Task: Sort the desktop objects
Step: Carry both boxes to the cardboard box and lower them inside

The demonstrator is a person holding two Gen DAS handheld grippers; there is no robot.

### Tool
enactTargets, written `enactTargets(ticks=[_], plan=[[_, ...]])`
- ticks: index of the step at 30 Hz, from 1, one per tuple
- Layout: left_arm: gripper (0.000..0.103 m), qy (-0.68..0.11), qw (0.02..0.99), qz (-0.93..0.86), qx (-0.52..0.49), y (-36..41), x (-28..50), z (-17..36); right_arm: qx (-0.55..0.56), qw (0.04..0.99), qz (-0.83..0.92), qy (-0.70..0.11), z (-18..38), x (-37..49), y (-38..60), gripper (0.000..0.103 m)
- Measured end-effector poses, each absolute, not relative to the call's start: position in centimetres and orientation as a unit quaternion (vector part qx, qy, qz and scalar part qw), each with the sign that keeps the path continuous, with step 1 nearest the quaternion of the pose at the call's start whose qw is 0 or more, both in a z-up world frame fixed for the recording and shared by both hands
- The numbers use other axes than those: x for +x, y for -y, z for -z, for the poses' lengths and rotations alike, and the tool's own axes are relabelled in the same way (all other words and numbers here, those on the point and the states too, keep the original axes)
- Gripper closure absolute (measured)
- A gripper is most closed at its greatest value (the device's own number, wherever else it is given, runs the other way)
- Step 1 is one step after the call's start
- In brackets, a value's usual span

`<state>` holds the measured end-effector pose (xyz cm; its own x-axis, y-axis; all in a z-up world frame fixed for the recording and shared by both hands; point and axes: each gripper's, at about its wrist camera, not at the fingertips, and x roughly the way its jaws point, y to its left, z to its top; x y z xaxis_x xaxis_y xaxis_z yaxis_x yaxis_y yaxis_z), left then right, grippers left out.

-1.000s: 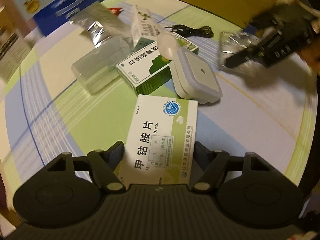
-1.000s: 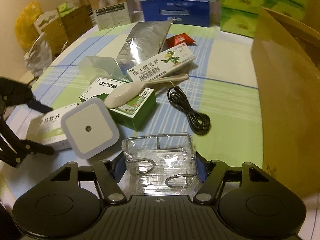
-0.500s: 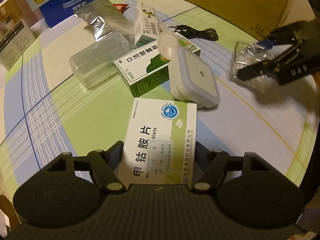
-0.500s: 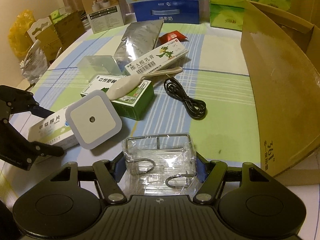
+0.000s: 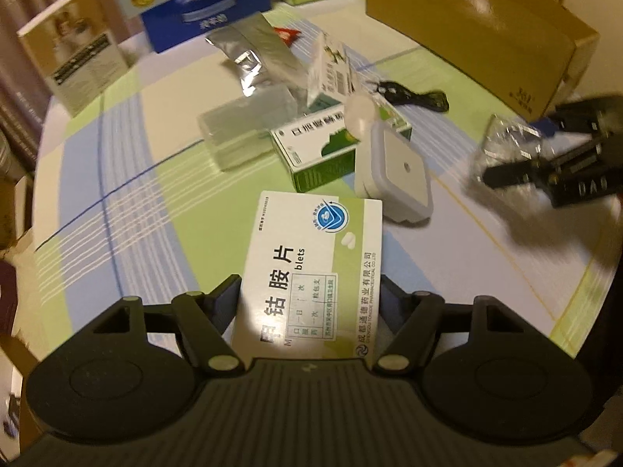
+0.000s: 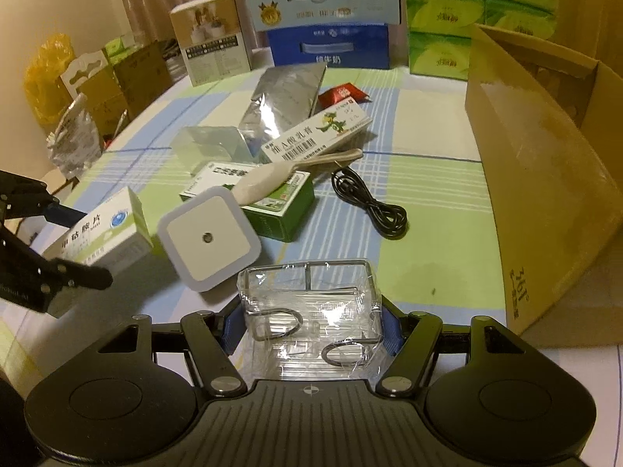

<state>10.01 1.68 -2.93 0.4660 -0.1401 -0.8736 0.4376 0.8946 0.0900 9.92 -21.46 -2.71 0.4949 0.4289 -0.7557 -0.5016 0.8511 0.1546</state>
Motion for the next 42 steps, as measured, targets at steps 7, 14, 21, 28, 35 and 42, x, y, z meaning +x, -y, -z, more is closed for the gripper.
enactTargets(ticks=[7,14,21,28,35,42], plan=[[0.034,-0.472,0.857,0.155,0.135,0.6,8.3,-1.3,-0.009,0.883,-0.265,-0.388,-1.1,7.9,22.6,0.039],[0.034,-0.438,0.868,0.196,0.127,5.6,7.7,-6.4,-0.002,0.908,-0.255,-0.332,-8.4,6.8,25.6,0.039],[0.034,-0.403,0.876,0.229,0.132,12.7,9.5,-11.1,-0.033,0.934,-0.201,-0.294,-13.6,9.2,31.6,0.039],[0.034,-0.397,0.874,0.255,0.113,21.1,13.5,-11.8,-0.038,0.937,-0.152,-0.311,-13.9,13.9,38.3,0.039],[0.034,-0.413,0.865,0.272,0.088,26.8,18.9,-9.3,-0.028,0.935,-0.129,-0.330,-12.2,17.8,43.0,0.039],[0.034,-0.427,0.859,0.272,0.074,28.9,22.8,-6.4,-0.023,0.930,-0.125,-0.345,-9.8,20.6,45.0,0.039]])
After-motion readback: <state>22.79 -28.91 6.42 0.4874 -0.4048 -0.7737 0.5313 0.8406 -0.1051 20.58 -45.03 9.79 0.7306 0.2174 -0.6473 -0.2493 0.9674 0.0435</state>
